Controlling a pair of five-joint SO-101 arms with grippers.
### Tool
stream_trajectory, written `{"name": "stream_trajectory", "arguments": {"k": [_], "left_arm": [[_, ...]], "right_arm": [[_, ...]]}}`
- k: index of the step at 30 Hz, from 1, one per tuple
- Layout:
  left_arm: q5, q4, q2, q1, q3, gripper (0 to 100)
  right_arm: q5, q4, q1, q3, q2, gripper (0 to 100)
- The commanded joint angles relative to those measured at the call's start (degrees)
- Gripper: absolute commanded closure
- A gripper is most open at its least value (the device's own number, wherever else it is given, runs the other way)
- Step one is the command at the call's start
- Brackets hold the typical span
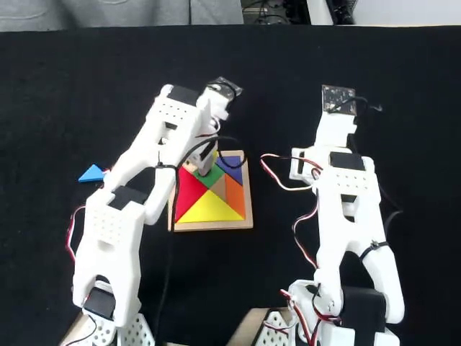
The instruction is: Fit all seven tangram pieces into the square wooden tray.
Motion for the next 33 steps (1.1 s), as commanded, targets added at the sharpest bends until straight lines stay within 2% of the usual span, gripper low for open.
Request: {"name": "stream_trajectory", "arguments": {"k": [1,6,10,18,27,33], "left_arm": [[-0.35,1.05,-3.87,-3.38,-5.93,84],[-0.53,-1.49,-4.31,-5.85,-6.37,84],[-0.53,-3.6,-1.93,-4.18,-3.47,84],[-0.53,-0.97,-0.18,-0.75,-3.47,84],[-0.53,-0.53,-0.88,-1.1,-3.21,84],[-2.46,13.71,-9.76,-8.13,-13.93,84]], "right_arm": [[1.05,-1.05,-0.7,-0.4,-2.42,98.6],[1.05,-1.05,-0.79,-0.4,-2.42,98.6],[1.05,-1.05,-0.79,-0.4,-2.42,98.6],[1.05,-1.05,-0.79,-0.4,-2.42,98.6],[1.14,-1.05,-0.79,-0.4,-2.42,98.6],[1.14,-1.05,-0.79,-0.31,-2.42,98.6]]}}
